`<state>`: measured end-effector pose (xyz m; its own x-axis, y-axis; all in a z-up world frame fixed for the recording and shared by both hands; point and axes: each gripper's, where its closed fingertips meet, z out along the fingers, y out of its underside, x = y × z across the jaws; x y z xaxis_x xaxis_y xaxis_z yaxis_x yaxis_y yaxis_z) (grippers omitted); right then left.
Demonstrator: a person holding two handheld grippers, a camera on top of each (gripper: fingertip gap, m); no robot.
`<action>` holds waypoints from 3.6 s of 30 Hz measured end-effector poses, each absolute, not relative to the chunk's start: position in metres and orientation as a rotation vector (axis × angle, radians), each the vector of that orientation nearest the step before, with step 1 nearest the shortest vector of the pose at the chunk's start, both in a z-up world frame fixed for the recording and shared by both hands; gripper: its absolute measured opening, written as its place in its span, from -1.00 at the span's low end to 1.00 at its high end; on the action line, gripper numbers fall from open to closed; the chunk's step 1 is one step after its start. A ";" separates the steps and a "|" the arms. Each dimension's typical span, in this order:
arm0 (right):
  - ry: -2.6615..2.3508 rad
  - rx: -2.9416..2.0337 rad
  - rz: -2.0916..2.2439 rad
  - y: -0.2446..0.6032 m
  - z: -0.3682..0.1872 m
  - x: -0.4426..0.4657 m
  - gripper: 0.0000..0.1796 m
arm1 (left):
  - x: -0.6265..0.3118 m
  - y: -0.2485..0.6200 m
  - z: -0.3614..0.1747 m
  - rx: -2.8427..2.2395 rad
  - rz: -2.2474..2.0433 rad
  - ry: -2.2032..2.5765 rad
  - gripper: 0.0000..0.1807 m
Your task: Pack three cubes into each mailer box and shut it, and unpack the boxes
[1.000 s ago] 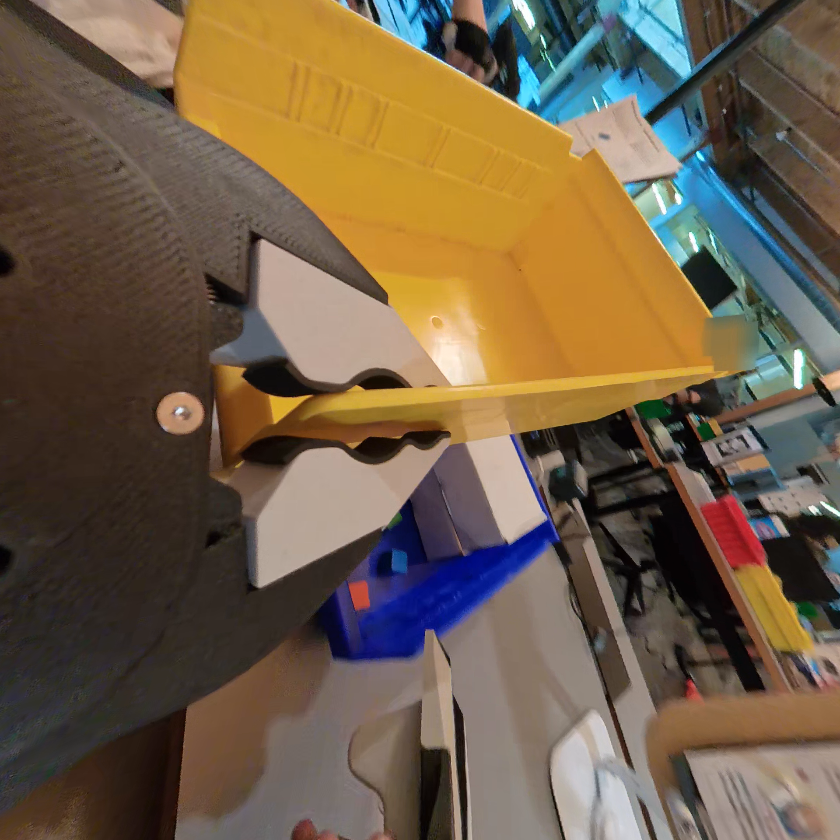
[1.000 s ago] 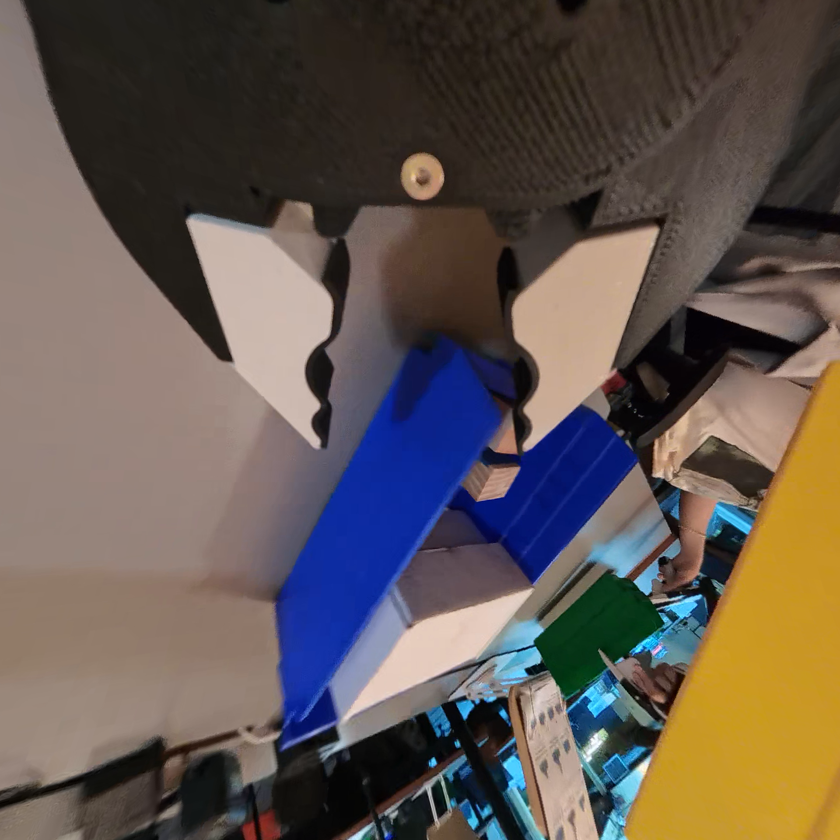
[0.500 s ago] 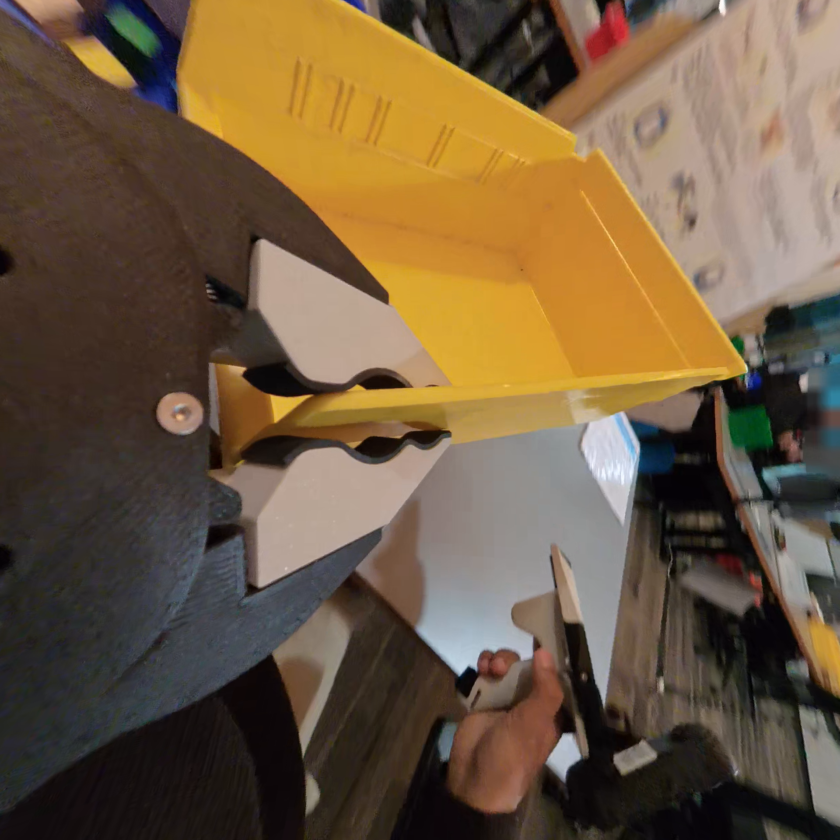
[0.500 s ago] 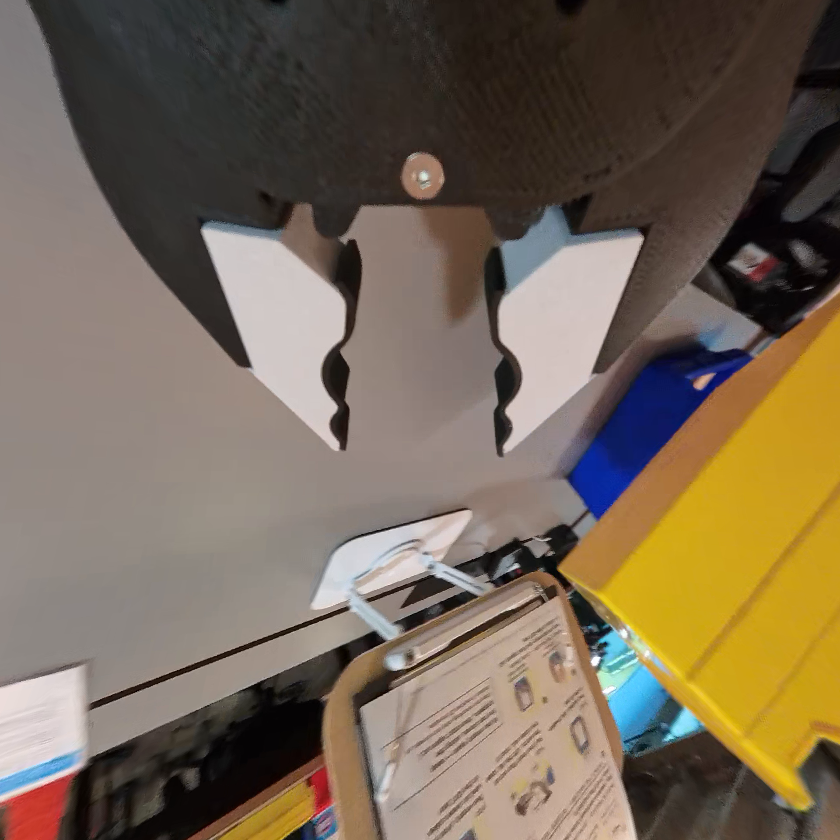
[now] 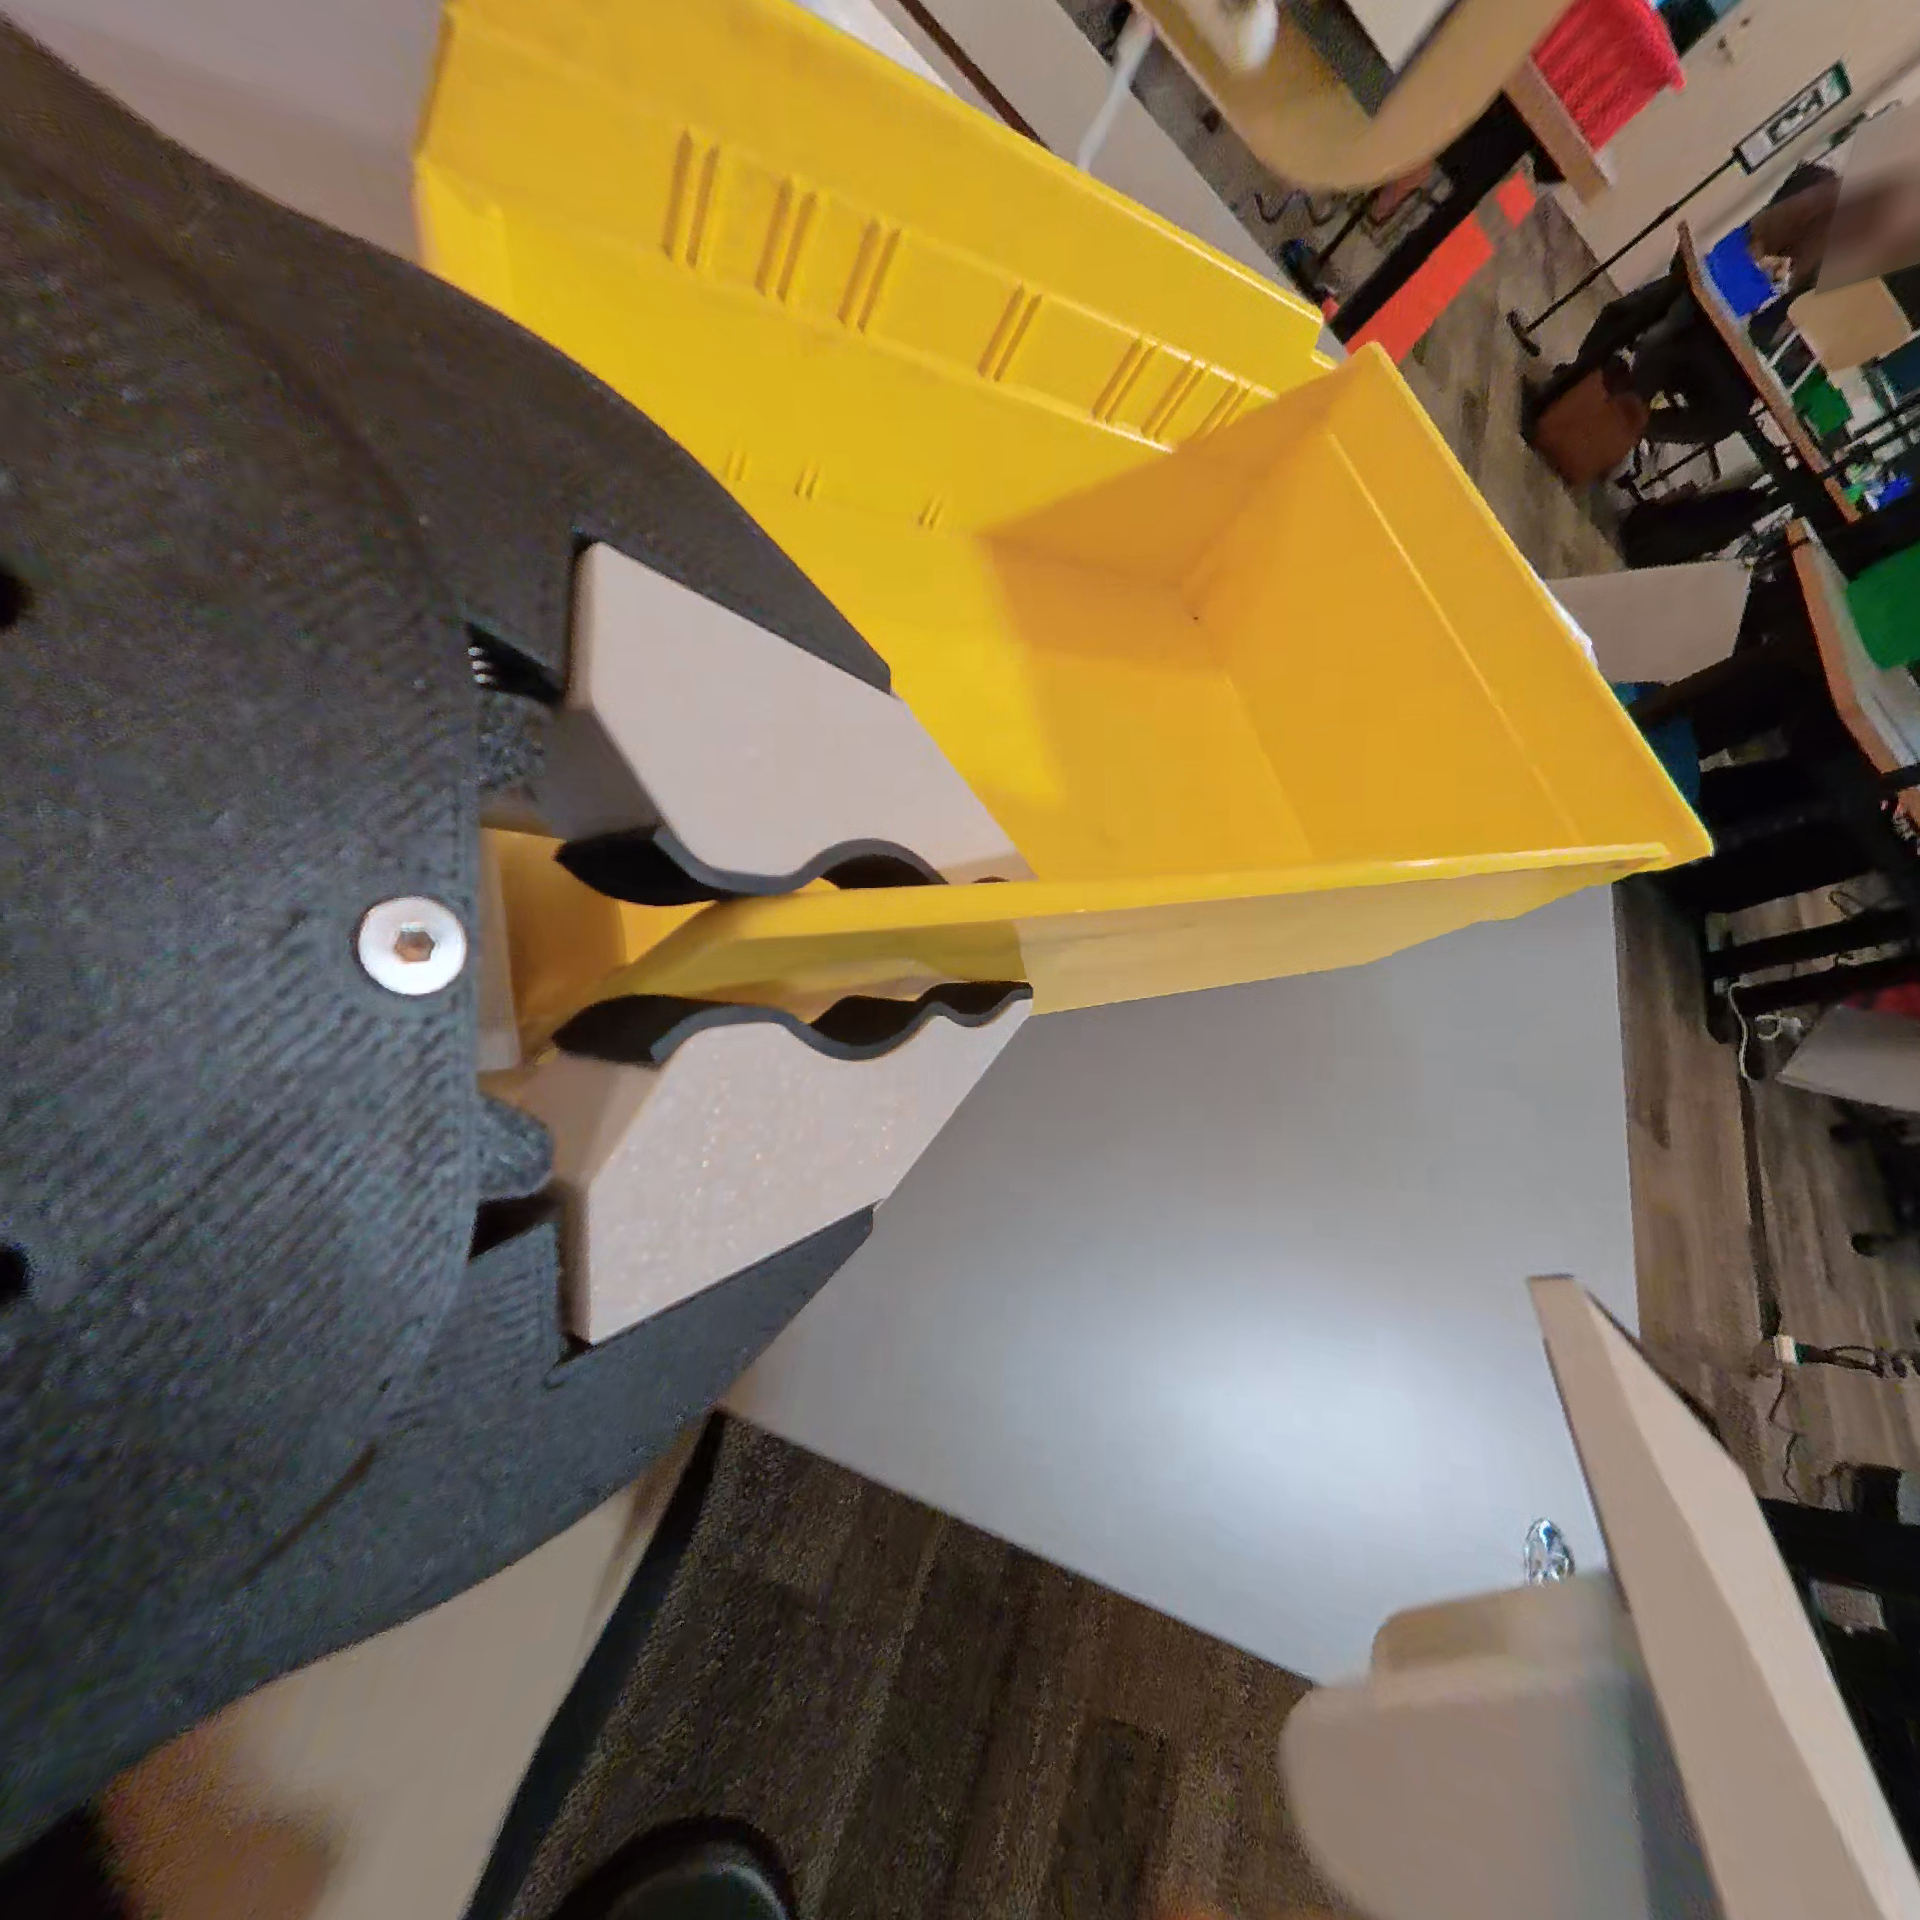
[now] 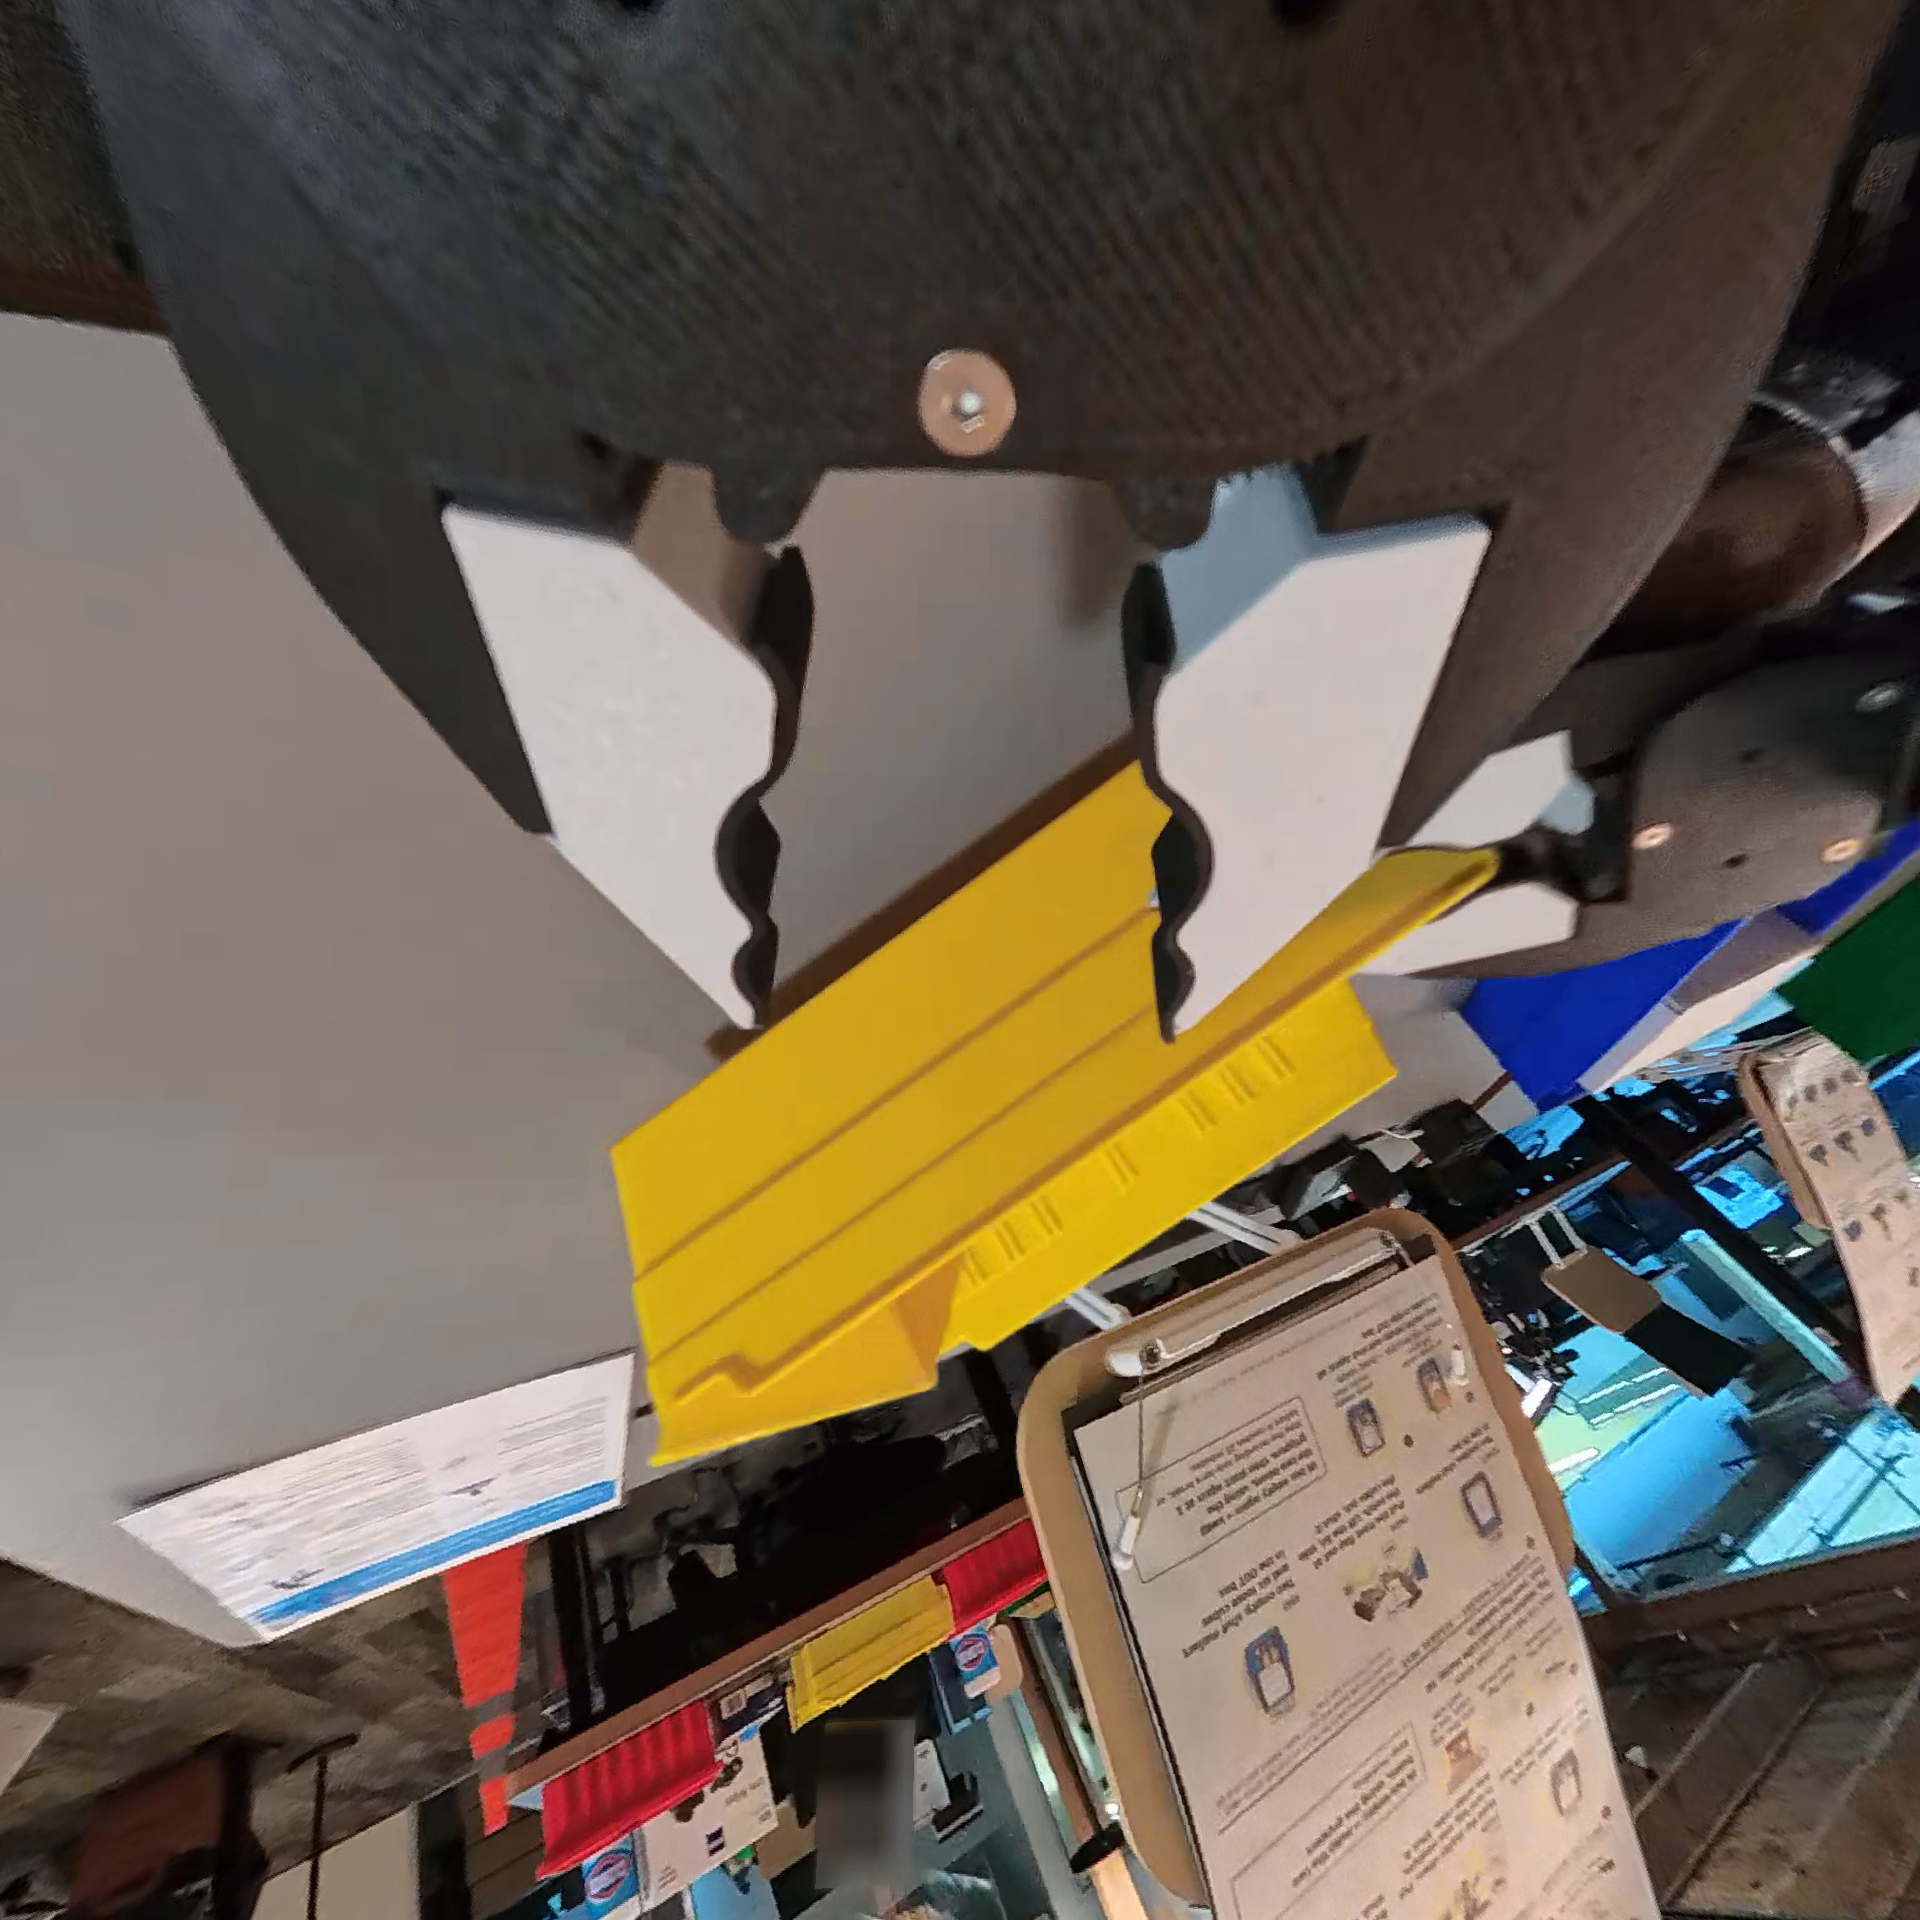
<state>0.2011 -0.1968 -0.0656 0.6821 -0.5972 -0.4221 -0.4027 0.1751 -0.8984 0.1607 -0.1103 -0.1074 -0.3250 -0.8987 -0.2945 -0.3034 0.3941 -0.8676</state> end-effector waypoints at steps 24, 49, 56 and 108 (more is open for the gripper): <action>0.714 -1.681 -0.428 -0.194 -0.084 0.188 -0.09 | 0.149 -0.093 -0.079 -1.158 -1.217 1.755 -0.90; 0.812 -1.871 -0.641 -0.192 -0.124 0.332 -0.84 | 0.070 0.027 -0.102 -1.216 -0.974 1.451 -1.00; 0.950 -1.601 -0.404 -0.273 -0.122 0.375 -0.99 | 0.073 0.026 -0.101 -1.120 -0.955 1.464 -1.00; 0.032 -1.704 0.118 -0.013 -0.071 0.123 -0.85 | 0.070 0.153 -0.118 -1.485 -0.810 1.282 -0.54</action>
